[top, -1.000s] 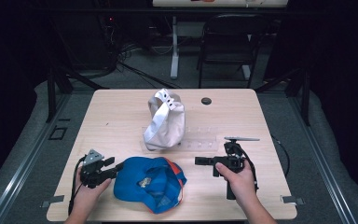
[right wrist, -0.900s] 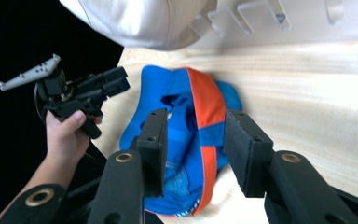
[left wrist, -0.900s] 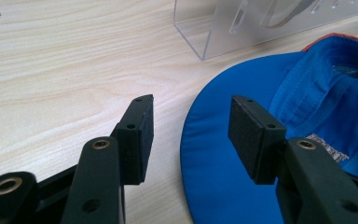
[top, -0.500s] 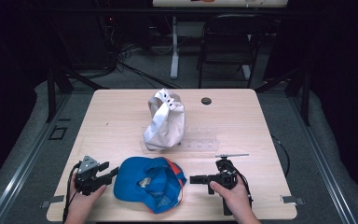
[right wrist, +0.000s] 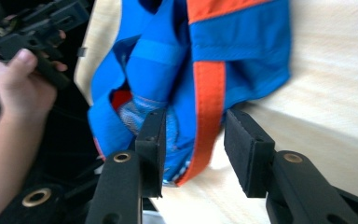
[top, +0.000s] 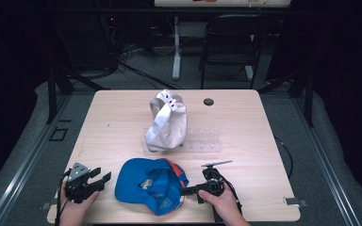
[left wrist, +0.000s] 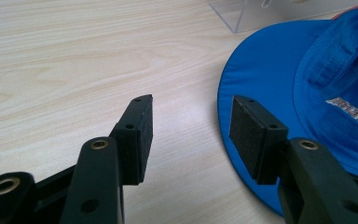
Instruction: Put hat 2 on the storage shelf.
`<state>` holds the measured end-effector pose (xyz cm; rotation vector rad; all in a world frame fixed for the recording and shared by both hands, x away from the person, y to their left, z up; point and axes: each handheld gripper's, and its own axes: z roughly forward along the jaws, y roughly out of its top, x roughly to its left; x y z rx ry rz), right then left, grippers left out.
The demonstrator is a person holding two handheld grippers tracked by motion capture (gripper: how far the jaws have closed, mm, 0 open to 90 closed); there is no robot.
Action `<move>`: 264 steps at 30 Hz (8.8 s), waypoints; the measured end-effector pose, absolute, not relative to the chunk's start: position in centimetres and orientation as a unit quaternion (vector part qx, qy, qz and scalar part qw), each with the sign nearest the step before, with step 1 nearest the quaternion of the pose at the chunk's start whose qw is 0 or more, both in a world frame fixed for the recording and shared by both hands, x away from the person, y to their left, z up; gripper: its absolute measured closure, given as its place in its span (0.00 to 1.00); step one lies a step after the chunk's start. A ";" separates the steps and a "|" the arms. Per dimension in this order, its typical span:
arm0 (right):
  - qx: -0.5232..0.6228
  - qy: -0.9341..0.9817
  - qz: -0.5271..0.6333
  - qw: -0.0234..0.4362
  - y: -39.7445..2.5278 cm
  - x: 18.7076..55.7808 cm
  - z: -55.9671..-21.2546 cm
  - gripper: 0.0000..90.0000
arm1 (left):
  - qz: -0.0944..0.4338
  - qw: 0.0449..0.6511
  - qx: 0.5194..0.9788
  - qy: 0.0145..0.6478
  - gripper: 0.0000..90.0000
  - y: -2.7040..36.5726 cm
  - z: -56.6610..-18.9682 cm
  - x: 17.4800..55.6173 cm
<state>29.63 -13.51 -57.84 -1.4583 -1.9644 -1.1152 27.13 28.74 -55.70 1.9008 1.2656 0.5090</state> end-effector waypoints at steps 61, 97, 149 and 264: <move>-0.576 -0.623 -0.455 0.270 -21.2 29.4 -49.9 0.86 | 0.176 0.406 0.772 0.456 0.55 25.6 -55.6 30.4; -0.550 -0.523 -0.563 0.328 -21.6 33.4 -37.8 0.86 | 0.170 0.407 0.775 0.453 0.55 25.5 -55.7 30.8; -0.625 -0.495 -0.562 0.220 -25.5 41.6 -32.3 0.86 | 0.175 0.405 0.775 0.453 0.52 25.4 -56.1 30.8; -0.594 -0.625 -0.505 0.022 -27.0 32.1 -42.4 0.53 | 0.173 0.399 0.776 0.458 0.51 25.4 -56.3 30.8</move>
